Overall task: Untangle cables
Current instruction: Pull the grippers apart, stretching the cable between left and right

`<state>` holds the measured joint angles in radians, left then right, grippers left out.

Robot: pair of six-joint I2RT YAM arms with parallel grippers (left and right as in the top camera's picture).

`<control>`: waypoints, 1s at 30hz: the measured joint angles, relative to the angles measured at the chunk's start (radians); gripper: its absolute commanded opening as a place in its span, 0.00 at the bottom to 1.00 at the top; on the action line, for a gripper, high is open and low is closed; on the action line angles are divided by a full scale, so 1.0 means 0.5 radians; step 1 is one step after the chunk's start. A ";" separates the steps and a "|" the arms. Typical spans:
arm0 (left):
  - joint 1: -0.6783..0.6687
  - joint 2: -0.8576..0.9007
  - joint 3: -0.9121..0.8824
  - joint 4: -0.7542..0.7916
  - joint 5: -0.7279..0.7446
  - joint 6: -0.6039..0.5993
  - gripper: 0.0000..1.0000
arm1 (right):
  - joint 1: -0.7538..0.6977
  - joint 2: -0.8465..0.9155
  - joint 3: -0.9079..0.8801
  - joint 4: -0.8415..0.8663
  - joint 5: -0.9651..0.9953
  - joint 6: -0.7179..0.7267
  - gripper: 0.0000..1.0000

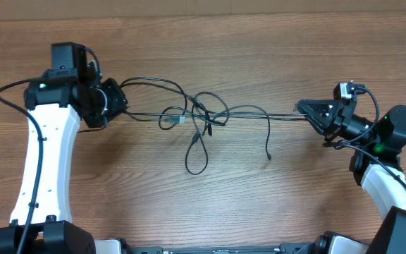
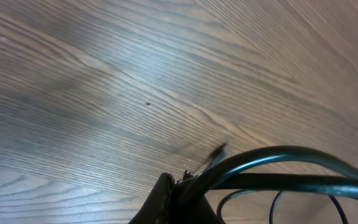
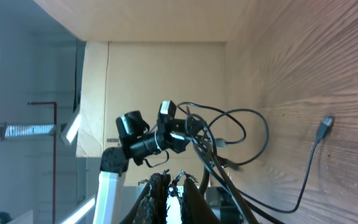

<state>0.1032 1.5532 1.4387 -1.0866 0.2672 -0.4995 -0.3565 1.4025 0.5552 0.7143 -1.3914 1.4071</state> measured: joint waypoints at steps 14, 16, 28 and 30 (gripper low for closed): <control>0.166 -0.010 -0.011 -0.027 0.151 -0.037 0.04 | -0.112 -0.002 0.000 -0.125 -0.037 -0.066 0.06; 0.173 -0.010 -0.011 -0.018 0.151 -0.038 0.04 | -0.117 -0.002 0.000 -0.168 -0.037 -0.095 0.06; 0.270 -0.010 -0.015 -0.011 0.360 -0.037 0.04 | -0.258 -0.002 -0.001 -0.225 -0.083 -0.175 0.20; 0.287 -0.010 -0.015 -0.011 0.389 -0.037 0.04 | -0.258 -0.002 -0.001 -0.225 -0.085 -0.197 0.27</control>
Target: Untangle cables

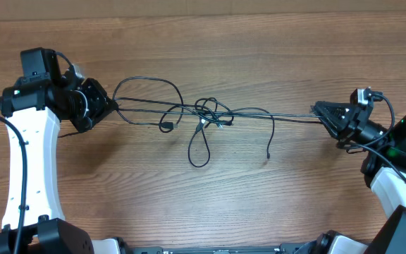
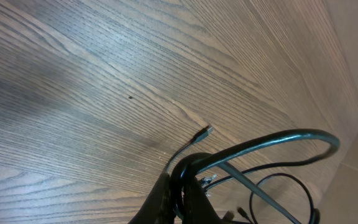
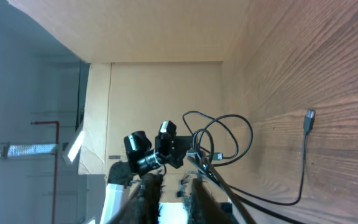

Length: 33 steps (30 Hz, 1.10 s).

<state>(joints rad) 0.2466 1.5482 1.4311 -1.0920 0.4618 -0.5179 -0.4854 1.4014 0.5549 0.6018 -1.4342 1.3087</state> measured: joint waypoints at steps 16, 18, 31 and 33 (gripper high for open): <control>0.027 0.000 -0.018 0.063 0.079 0.019 0.04 | -0.001 -0.002 -0.013 -0.025 -0.006 0.015 1.00; 0.033 0.000 -0.023 0.096 0.123 0.051 0.04 | -0.001 -0.002 -0.013 -0.043 -0.002 0.014 1.00; -0.165 0.000 -0.024 0.335 -0.120 0.246 0.04 | 0.222 -0.002 -0.012 -0.230 0.311 -0.066 1.00; -0.246 0.000 -0.024 0.379 -0.174 0.261 0.04 | 0.275 -0.002 -0.012 -0.238 0.362 -0.075 1.00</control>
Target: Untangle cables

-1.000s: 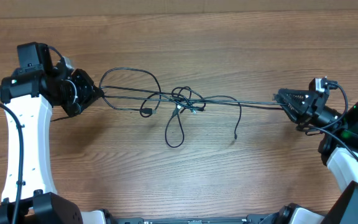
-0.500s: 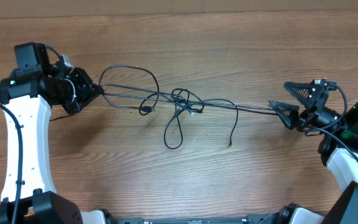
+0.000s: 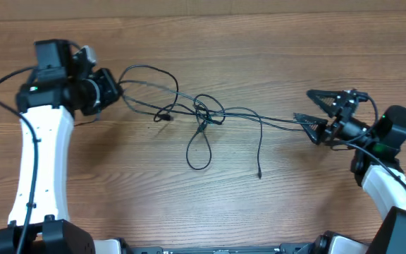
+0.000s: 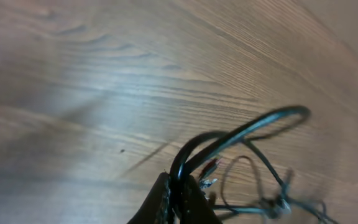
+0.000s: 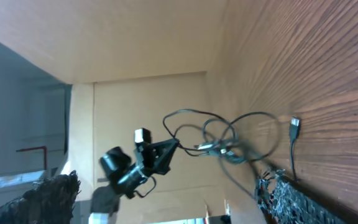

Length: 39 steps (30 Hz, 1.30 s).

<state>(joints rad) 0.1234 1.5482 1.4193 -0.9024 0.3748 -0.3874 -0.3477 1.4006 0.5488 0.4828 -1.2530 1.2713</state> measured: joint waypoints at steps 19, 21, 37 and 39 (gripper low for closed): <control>-0.418 0.000 0.003 0.309 -0.116 0.050 0.04 | 0.607 0.000 0.005 -0.993 0.542 -0.253 1.00; -0.418 0.000 0.003 0.311 -0.116 0.050 0.04 | 0.661 0.000 0.005 -1.050 0.597 -0.299 1.00; -0.418 0.000 0.003 0.310 -0.295 0.058 0.04 | 1.109 0.000 0.006 -1.433 0.850 -0.491 1.00; -0.418 0.000 0.003 0.303 -0.349 0.062 0.04 | 1.148 0.000 0.005 -1.389 0.820 -0.494 1.00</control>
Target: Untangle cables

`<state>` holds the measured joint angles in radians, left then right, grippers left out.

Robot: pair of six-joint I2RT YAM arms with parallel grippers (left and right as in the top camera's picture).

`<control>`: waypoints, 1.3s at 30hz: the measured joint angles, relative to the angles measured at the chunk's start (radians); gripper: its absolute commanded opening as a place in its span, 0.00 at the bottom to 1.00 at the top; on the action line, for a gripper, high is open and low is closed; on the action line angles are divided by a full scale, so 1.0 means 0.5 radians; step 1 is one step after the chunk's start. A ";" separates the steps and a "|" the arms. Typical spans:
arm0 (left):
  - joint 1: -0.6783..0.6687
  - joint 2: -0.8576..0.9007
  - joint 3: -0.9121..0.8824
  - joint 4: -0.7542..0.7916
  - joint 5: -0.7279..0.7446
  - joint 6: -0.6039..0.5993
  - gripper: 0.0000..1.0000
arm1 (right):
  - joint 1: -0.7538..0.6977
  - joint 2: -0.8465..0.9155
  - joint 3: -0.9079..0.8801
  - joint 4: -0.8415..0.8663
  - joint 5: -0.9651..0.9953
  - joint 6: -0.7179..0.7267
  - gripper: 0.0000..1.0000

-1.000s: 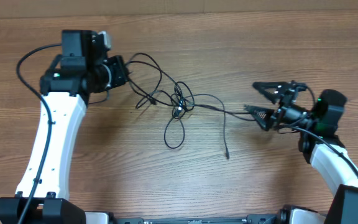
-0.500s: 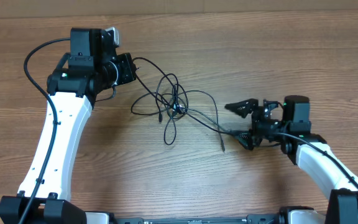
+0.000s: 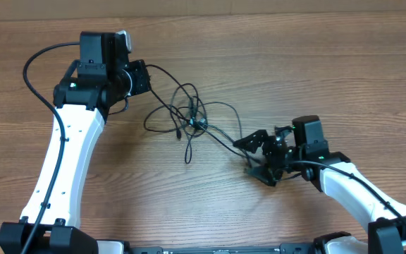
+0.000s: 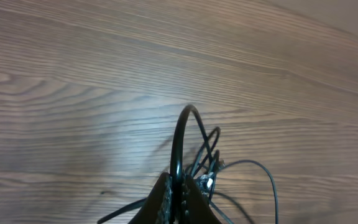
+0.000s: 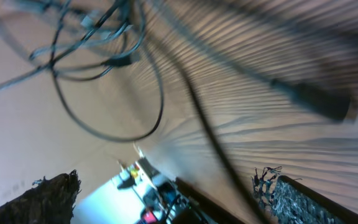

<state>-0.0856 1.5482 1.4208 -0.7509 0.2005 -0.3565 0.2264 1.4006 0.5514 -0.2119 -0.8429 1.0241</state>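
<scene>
The black cables form a loose knot (image 3: 191,116) on the wooden table, left of centre. My left gripper (image 3: 141,77) is shut on one black cable loop (image 4: 180,143) just left of the knot, and its fingertips (image 4: 166,199) pinch the strand. My right gripper (image 3: 245,158) stands wide open to the right of the knot. One strand runs from the knot to a plug end (image 5: 322,102) lying on the table between the spread fingers (image 5: 284,193). The right wrist view is blurred.
The wooden table (image 3: 330,63) fills the overhead view. A grey cable (image 3: 37,63) of the left arm arcs at the far left. Both white arms reach in from the front edge.
My right gripper has moved left from the table's right side to just beside the knot, still open. The left gripper has moved right and further back. The cables are bunched closer together.
Both grippers were shut on cables stretched taut across the table, then stood still wider apart with the lines tight. After that the right gripper was open and the cables slack. Now it is near the knot while the left keeps its hold.
</scene>
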 measured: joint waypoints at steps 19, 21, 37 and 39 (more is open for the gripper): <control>0.001 0.000 0.001 -0.128 0.092 0.216 0.04 | 0.140 -0.002 0.002 1.446 -0.447 0.288 0.99; 0.002 0.000 0.001 -0.127 0.264 0.302 0.04 | 0.140 -0.002 0.002 1.450 -0.356 0.231 0.96; 0.000 0.000 0.001 0.325 2.034 0.413 0.04 | 0.140 -0.002 0.002 1.321 0.578 -0.486 0.84; 0.000 0.000 0.002 0.462 2.181 0.282 0.04 | 0.140 -0.002 0.002 1.314 0.633 -0.538 0.84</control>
<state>-0.0856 1.5482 1.4220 -0.5198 1.2911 -0.2153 0.2962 1.3998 0.5526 0.4450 -0.5262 0.7551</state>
